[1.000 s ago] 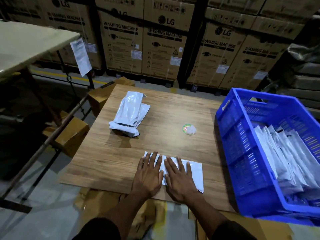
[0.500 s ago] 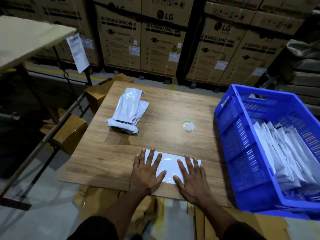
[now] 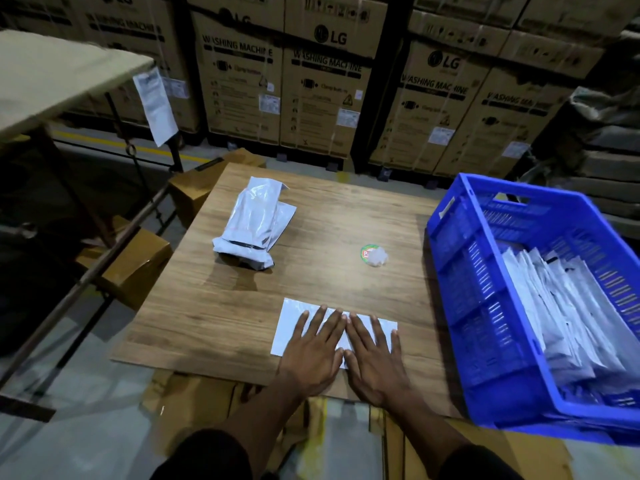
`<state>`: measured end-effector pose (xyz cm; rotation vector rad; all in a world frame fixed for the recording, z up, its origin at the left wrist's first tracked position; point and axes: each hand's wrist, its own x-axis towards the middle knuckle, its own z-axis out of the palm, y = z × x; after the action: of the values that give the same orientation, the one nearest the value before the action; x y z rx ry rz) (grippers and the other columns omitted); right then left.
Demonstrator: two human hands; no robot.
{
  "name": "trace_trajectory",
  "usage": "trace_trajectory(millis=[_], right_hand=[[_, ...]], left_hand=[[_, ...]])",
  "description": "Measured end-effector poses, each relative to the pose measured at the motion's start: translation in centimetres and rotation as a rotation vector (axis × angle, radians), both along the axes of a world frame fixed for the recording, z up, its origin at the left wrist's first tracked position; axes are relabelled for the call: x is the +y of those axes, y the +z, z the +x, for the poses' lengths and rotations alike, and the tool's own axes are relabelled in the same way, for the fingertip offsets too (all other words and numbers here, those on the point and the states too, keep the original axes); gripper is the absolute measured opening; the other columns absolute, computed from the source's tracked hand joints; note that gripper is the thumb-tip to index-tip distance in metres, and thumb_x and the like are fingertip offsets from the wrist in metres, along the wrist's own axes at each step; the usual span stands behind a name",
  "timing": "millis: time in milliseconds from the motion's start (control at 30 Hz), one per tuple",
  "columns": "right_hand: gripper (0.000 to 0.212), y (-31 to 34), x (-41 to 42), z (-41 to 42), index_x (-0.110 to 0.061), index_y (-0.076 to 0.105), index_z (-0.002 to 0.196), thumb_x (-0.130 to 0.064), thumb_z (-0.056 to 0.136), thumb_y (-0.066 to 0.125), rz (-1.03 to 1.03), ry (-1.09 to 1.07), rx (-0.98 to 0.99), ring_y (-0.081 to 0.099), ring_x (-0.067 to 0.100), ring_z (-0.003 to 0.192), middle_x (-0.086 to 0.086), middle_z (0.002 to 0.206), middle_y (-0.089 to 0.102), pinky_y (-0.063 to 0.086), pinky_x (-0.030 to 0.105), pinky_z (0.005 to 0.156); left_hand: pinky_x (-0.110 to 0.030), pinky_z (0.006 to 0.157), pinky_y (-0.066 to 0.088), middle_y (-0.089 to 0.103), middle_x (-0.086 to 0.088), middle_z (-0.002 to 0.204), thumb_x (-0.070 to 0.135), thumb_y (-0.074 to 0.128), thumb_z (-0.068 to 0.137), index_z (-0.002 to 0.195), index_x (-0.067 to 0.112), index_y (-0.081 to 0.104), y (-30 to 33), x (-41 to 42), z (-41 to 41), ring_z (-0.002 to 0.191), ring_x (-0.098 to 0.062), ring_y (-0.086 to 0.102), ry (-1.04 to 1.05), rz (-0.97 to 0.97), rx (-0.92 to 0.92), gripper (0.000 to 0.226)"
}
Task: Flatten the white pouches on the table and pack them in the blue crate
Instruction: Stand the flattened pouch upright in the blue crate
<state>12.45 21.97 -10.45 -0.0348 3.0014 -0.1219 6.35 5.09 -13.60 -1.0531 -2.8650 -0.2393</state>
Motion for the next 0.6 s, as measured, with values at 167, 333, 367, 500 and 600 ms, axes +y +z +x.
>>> trace_trajectory(millis=[167, 333, 367, 500, 600], right_hand=[[0.061, -0.7, 1.0, 0.8, -0.039, 0.002, 0.158, -0.059, 0.102, 0.016, 0.025, -0.023, 0.027, -0.011, 0.025, 0.153, -0.015, 0.166, -0.006, 0.006, 0.057, 0.119], [0.068, -0.6, 1.5, 1.3, -0.042, -0.005, 0.157, -0.071, 0.098, 0.015, 0.025, -0.030, 0.016, -0.016, 0.029, 0.152, -0.013, 0.165, -0.019, -0.004, 0.058, 0.119], [0.071, -0.4, 1.4, 1.3, -0.042, -0.009, 0.156, -0.072, 0.097, 0.016, 0.019, -0.016, 0.001, -0.022, 0.027, 0.151, -0.013, 0.163, -0.024, -0.008, 0.059, 0.117], [0.067, 1.1, 1.0, 1.6, -0.026, 0.040, 0.148, -0.064, 0.094, 0.041, 0.083, 0.147, 0.098, 0.009, 0.032, 0.153, 0.005, 0.164, 0.022, 0.010, 0.066, 0.113], [0.032, 1.2, 0.7, 1.6, -0.027, 0.064, 0.110, -0.049, 0.091, 0.052, 0.142, 0.262, 0.181, 0.028, 0.031, 0.148, 0.004, 0.146, 0.050, 0.026, 0.068, 0.109]], left_hand=[[-0.055, 0.120, 0.019, 0.025, -0.001, 0.167, 0.059, 0.031, 0.102, 0.159, 0.027, 0.032, -0.9, -1.9, -0.7, 0.154, -0.037, 0.018, 0.009, 0.025, -0.039, 0.065], [-0.057, 0.122, 0.019, 0.026, -0.005, 0.166, 0.060, 0.038, 0.100, 0.158, 0.032, 0.033, -0.9, -3.8, -0.8, 0.153, -0.041, 0.018, 0.090, 0.108, -0.068, 0.064], [-0.058, 0.121, 0.020, 0.027, -0.005, 0.166, 0.059, 0.038, 0.100, 0.158, 0.032, 0.034, -0.8, -3.7, -0.8, 0.152, -0.042, 0.019, 0.090, 0.111, -0.065, 0.064], [-0.060, 0.119, 0.020, 0.022, -0.002, 0.168, 0.061, 0.035, 0.099, 0.160, 0.035, 0.027, -0.8, -3.7, -1.3, 0.153, -0.042, 0.015, 0.103, 0.057, -0.073, 0.067], [-0.059, 0.119, 0.015, 0.019, -0.002, 0.169, 0.063, 0.030, 0.100, 0.161, 0.036, 0.022, -0.4, -3.6, -1.9, 0.154, -0.042, 0.014, 0.085, 0.013, -0.094, 0.067]])
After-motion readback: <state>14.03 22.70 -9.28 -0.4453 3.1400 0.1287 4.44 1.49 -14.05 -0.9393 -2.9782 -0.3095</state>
